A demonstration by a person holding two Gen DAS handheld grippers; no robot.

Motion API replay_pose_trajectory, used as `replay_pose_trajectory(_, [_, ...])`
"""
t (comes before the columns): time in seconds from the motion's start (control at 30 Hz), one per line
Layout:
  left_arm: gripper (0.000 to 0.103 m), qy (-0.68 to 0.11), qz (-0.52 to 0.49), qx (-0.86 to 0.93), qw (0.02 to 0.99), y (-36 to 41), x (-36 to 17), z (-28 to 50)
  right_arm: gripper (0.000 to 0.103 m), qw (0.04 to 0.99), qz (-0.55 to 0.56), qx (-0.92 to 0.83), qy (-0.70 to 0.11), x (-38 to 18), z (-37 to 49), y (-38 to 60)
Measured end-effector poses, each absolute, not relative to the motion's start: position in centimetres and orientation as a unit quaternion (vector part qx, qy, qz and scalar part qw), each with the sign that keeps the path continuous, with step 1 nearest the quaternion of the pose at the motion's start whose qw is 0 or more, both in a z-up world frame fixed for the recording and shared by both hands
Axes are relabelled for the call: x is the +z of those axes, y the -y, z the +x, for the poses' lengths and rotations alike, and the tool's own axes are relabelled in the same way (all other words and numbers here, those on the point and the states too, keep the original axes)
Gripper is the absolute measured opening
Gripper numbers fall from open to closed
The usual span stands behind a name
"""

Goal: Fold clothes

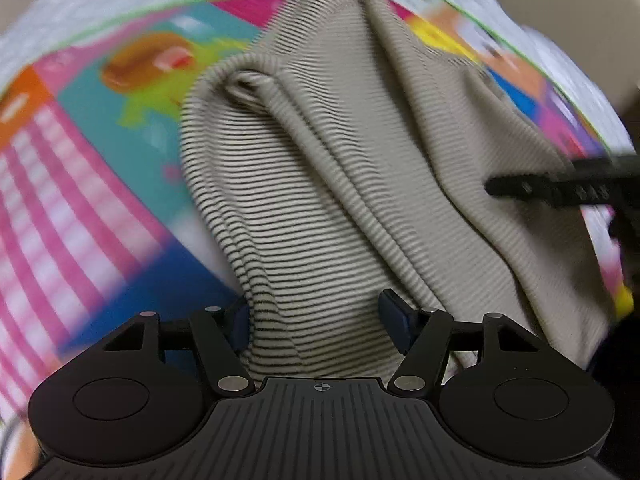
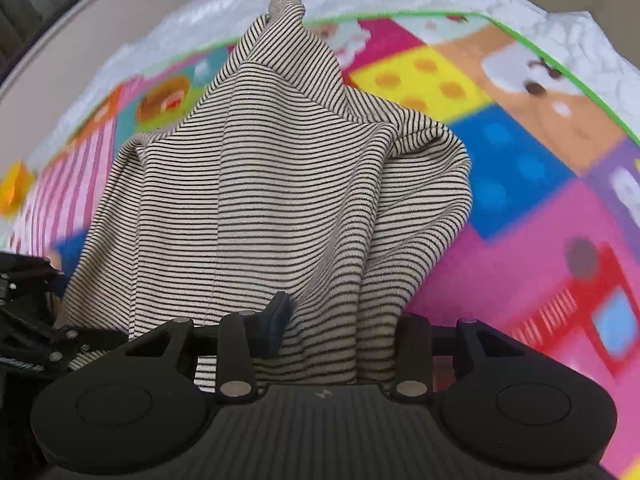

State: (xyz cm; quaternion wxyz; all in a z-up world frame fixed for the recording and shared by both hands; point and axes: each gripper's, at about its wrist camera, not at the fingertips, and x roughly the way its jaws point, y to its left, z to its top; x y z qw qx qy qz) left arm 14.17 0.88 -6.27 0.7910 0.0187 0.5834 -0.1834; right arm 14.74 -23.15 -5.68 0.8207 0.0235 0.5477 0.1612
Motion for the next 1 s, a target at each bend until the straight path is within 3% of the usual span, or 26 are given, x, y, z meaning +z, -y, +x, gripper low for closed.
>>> replay_pose_trajectory(0.17, [0.077,-0.575,-0.004,-0.221,0.788,-0.8,-3.5,10.7,0.052,0.863,0.011,0.144,-0.485,-3.1,11.5,24.3])
replay_pose_trajectory(0.23, [0.085,-0.543,-0.023,-0.224,0.809,-1.5,-1.6,9.9,0.063,0.884,0.021,0.144,-0.444,-1.9,10.5,24.7])
replay_pose_trajectory(0.3, [0.092,-0.512,-0.067,-0.238,0.823,-2.4,-0.2,9.7,0.082,0.903,0.042,0.144,-0.403,-1.0,9.8,25.1])
replay_pose_trajectory(0.37, [0.095,-0.495,-0.113,-0.252,0.824,-2.6,0.4,10.0,0.084,0.911,0.085,0.137,-0.38,-1.1,9.7,25.9])
replay_pose_trajectory(0.47, [0.095,-0.514,-0.172,-0.259,0.799,-1.5,-1.6,10.9,0.09,0.919,0.147,0.123,-0.344,-2.0,9.4,27.1])
replay_pose_trajectory(0.57, [0.095,-0.555,-0.169,-0.244,0.777,1.1,-5.0,11.5,0.102,0.916,0.188,0.115,-0.335,-4.0,8.7,28.0])
replay_pose_trajectory(0.67, [0.088,-0.57,-0.167,-0.222,0.773,2.9,-7.5,11.7,0.103,0.913,0.198,0.109,-0.339,-4.4,8.7,28.5])
replay_pose_trajectory(0.73, [0.069,-0.56,-0.168,-0.216,0.782,3.6,-8.0,11.5,0.103,0.915,0.198,0.111,-0.332,-4.4,8.8,28.5])
replay_pose_trajectory(0.8, [0.018,-0.547,-0.173,-0.224,0.788,3.9,-7.9,11.4,0.103,0.914,0.191,0.106,-0.34,-4.8,9.0,28.3])
replay_pose_trajectory(0.83, [0.011,-0.54,-0.184,-0.227,0.789,3.7,-7.7,11.5,0.103,0.915,0.187,0.103,-0.344,-4.9,9.1,28.2])
replay_pose_trajectory(1.0, [0.01,-0.469,-0.254,-0.225,0.815,0.1,-4.4,13.4,0.103,0.916,0.16,0.087,-0.357,-5.4,9.4,27.5])
